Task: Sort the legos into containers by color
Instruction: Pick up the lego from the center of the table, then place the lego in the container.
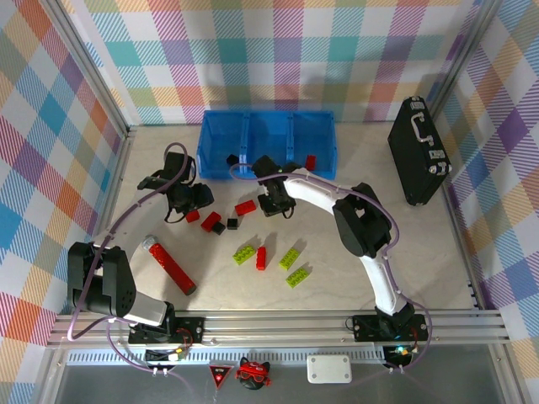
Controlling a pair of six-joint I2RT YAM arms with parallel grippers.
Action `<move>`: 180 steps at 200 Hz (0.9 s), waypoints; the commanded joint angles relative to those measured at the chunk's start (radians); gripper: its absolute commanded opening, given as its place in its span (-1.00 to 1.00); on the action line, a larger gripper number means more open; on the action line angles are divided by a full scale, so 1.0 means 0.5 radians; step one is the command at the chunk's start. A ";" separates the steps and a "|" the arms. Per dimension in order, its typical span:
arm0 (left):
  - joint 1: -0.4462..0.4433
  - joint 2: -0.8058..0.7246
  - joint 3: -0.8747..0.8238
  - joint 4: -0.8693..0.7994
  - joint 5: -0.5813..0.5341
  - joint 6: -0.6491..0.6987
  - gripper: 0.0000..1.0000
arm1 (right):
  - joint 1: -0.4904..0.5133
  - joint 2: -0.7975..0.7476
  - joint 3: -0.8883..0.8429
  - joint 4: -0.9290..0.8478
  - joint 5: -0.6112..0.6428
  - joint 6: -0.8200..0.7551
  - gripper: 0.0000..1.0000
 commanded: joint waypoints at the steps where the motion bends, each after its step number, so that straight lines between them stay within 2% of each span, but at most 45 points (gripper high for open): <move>1: 0.022 0.023 0.068 -0.039 0.003 0.003 -0.12 | 0.014 -0.128 0.092 -0.073 0.006 -0.010 -0.53; 40: 0.022 0.005 0.068 -0.026 -0.001 0.014 -0.12 | 0.011 -0.229 0.212 -0.120 0.028 -0.027 -0.54; 68: 0.022 -0.024 0.043 0.007 0.024 0.018 -0.12 | -0.013 -0.184 0.412 -0.196 0.084 -0.073 -0.52; 180: 0.021 -0.148 -0.014 -0.041 0.033 0.050 -0.10 | -0.234 0.456 1.232 -0.282 0.053 -0.162 -0.49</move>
